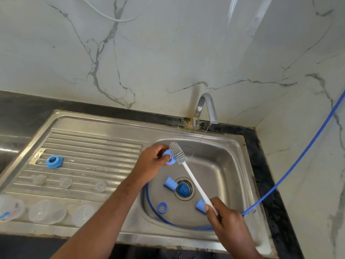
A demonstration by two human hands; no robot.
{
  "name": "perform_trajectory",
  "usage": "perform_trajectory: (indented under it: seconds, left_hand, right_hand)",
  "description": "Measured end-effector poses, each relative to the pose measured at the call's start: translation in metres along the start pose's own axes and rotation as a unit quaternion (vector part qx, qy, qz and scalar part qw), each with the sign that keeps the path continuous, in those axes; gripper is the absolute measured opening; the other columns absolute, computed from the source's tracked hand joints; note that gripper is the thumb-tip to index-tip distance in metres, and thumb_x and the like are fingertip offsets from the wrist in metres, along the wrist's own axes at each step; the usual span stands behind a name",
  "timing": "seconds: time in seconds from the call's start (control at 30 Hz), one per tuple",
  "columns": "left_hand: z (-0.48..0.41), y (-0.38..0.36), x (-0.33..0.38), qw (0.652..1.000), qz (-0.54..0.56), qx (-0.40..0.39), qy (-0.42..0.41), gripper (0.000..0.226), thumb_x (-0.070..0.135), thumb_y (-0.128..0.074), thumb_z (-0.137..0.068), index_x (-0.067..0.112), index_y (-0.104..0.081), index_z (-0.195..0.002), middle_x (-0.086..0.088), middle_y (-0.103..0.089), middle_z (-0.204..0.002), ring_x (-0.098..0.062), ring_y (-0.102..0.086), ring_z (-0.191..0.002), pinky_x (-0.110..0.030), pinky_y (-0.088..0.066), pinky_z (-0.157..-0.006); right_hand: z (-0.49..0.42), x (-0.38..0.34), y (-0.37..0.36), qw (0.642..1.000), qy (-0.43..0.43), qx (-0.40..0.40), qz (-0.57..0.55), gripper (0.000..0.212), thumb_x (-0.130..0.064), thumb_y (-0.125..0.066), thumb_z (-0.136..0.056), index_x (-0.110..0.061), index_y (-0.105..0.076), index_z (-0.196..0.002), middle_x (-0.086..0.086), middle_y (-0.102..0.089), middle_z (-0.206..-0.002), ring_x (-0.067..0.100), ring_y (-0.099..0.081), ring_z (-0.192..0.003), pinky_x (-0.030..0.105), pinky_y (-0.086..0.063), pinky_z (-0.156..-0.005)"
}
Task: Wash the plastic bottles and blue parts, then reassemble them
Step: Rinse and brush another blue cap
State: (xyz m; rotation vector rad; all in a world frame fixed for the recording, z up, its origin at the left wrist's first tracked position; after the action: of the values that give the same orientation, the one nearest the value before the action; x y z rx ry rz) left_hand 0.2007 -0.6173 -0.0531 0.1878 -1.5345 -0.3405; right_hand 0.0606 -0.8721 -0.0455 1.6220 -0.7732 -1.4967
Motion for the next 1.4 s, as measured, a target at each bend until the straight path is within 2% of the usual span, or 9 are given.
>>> perform_trajectory:
  seconds: [0.13, 0.23, 0.37, 0.47, 0.57, 0.77, 0.9, 1.13, 1.4]
  left_hand:
    - [0.006, -0.002, 0.001, 0.999, 0.001, 0.035, 0.011, 0.024, 0.002, -0.053, -0.096, 0.011, -0.065, -0.114, -0.007, -0.071, -0.095, -0.001, -0.063, -0.064, -0.014, -0.047, -0.058]
    - [0.008, -0.001, -0.004, 0.999, 0.029, 0.019, 0.02, 0.029, -0.003, -0.041, -0.096, 0.015, -0.059, -0.11, -0.016, -0.064, -0.08, -0.012, -0.054, -0.054, -0.025, -0.041, -0.05]
    - [0.006, 0.003, -0.008, 0.998, -0.063, 0.027, 0.007, 0.02, 0.011, -0.046, -0.102, 0.01, -0.059, -0.116, -0.017, -0.065, -0.084, -0.03, -0.059, -0.067, -0.044, -0.049, -0.061]
    - [0.002, 0.016, -0.005, 0.995, -0.087, 0.054, -0.016, 0.012, 0.024, -0.052, -0.097, 0.015, -0.061, -0.096, -0.003, -0.063, -0.077, -0.013, -0.055, -0.065, -0.031, -0.042, -0.059]
    - [0.001, 0.017, -0.002, 0.994, -0.108, 0.016, -0.018, 0.026, 0.037, -0.048, -0.084, 0.014, -0.054, -0.075, 0.003, -0.05, -0.061, -0.01, -0.045, -0.056, -0.026, -0.031, -0.051]
    - [-0.004, 0.026, 0.005, 0.988, -0.151, -0.013, -0.038, 0.02, 0.025, -0.04, -0.08, 0.008, -0.051, -0.076, 0.003, -0.046, -0.061, -0.011, -0.038, -0.054, -0.025, -0.027, -0.053]
    - [-0.002, 0.02, 0.011, 0.964, -0.251, -0.063, -0.066, 0.011, 0.011, -0.045, -0.097, 0.01, -0.048, -0.086, 0.001, -0.048, -0.067, -0.013, -0.041, -0.057, -0.031, -0.029, -0.057]
    - [-0.002, 0.024, 0.007, 0.945, -0.309, -0.071, -0.077, 0.008, 0.012, -0.047, -0.101, 0.01, -0.051, -0.094, -0.003, -0.05, -0.085, -0.021, -0.048, -0.074, -0.037, -0.04, -0.07]
    - [-0.006, 0.025, 0.002, 0.974, -0.223, -0.038, -0.009, 0.015, 0.006, -0.047, -0.096, 0.008, -0.05, -0.082, -0.008, -0.054, -0.07, -0.02, -0.045, -0.061, -0.033, -0.034, -0.056]
  right_hand:
    - [-0.002, -0.006, -0.002, 1.0, 0.005, 0.002, 0.012, 0.019, -0.042, -0.056, -0.097, -0.045, -0.041, -0.086, -0.007, -0.041, -0.053, 0.012, -0.039, -0.046, 0.024, -0.033, -0.046]
    - [0.007, -0.005, -0.005, 1.0, -0.018, -0.007, 0.007, 0.019, -0.039, -0.061, -0.096, -0.045, -0.043, -0.097, -0.01, -0.041, -0.051, 0.006, -0.039, -0.044, 0.021, -0.033, -0.046]
    - [-0.007, -0.023, -0.003, 1.0, 0.0, 0.012, 0.026, 0.02, -0.047, -0.053, -0.095, -0.05, -0.036, -0.085, -0.008, -0.042, -0.053, 0.011, -0.038, -0.046, 0.024, -0.032, -0.045]
    - [0.004, -0.02, -0.006, 0.999, -0.014, 0.014, 0.03, 0.024, -0.039, -0.06, -0.094, -0.052, -0.041, -0.089, -0.008, -0.041, -0.051, 0.008, -0.037, -0.043, 0.023, -0.036, -0.045]
    - [0.009, -0.021, -0.006, 0.999, -0.025, 0.01, 0.024, 0.026, -0.037, -0.062, -0.094, -0.054, -0.043, -0.09, -0.009, -0.04, -0.051, 0.006, -0.038, -0.042, 0.023, -0.039, -0.046]
    - [0.007, -0.026, -0.005, 0.998, -0.03, 0.024, 0.042, 0.017, -0.038, -0.061, -0.094, -0.045, -0.045, -0.098, -0.011, -0.04, -0.052, 0.004, -0.036, -0.041, 0.021, -0.036, -0.043]
    - [0.004, -0.035, -0.01, 0.997, -0.044, 0.036, 0.043, 0.011, -0.044, -0.056, -0.094, -0.038, -0.047, -0.096, -0.013, -0.04, -0.053, 0.004, -0.033, -0.042, 0.021, -0.033, -0.041]
    - [0.013, -0.032, -0.016, 0.996, -0.073, 0.025, 0.041, 0.023, -0.057, -0.046, -0.09, -0.037, -0.056, -0.097, -0.016, -0.039, -0.052, 0.007, -0.033, -0.044, 0.025, -0.038, -0.043]
    - [0.021, -0.029, -0.013, 0.996, -0.078, 0.018, 0.035, 0.021, -0.055, -0.046, -0.089, -0.039, -0.052, -0.102, -0.016, -0.04, -0.052, 0.01, -0.041, -0.046, 0.022, -0.033, -0.042]
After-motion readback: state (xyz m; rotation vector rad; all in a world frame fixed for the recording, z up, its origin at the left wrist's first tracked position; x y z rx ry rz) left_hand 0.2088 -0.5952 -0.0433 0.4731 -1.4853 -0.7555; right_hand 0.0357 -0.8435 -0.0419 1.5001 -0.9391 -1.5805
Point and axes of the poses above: each hand's wrist, its own z-axis away from the middle knuckle, its own y-axis out of the back of the hand, x = y × z, the point moved 5 cm from there along -z, towards the middle knuckle
